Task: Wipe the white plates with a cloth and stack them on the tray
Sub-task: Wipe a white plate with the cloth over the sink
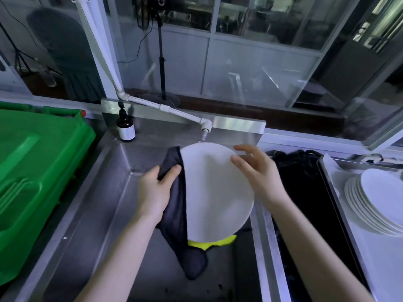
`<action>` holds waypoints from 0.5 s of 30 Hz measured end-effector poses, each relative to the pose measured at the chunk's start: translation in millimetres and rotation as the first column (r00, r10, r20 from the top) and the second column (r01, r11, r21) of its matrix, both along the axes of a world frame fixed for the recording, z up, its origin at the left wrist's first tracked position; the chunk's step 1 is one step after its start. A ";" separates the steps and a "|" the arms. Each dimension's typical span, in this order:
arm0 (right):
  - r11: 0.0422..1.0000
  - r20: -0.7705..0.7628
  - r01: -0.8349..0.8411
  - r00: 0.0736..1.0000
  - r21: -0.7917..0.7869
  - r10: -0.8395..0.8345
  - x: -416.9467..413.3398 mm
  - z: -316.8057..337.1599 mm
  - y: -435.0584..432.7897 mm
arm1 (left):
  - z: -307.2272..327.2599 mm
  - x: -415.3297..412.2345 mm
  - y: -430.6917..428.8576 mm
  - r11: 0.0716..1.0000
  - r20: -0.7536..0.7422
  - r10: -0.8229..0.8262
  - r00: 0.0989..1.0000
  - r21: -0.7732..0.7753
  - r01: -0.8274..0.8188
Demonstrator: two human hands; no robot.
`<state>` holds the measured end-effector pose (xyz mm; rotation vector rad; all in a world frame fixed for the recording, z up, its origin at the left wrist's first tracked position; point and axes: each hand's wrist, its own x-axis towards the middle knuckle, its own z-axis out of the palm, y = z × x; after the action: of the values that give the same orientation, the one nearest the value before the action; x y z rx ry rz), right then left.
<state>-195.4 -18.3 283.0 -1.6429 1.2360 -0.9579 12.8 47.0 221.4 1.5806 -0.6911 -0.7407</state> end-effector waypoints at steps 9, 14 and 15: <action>0.937 -0.467 -0.340 0.843 -0.075 0.268 3.2 25.7 -15.7 | 3.2 -15.8 -7.5 0.960 0.110 -0.258 0.960 -0.085 0.268; 0.951 0.192 0.257 0.938 0.173 -0.289 13.9 -10.9 11.1 | -16.7 -28.2 3.4 0.977 -0.358 0.208 0.911 0.116 -0.177; 0.923 0.241 0.304 0.902 0.238 -0.359 18.5 -20.4 17.7 | -16.9 -29.3 3.0 0.966 -0.352 0.251 0.902 0.145 -0.212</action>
<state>-176.9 -0.6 262.6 -1.1154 1.3884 -1.1905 -16.5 50.0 204.5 1.5268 -0.1858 -0.8738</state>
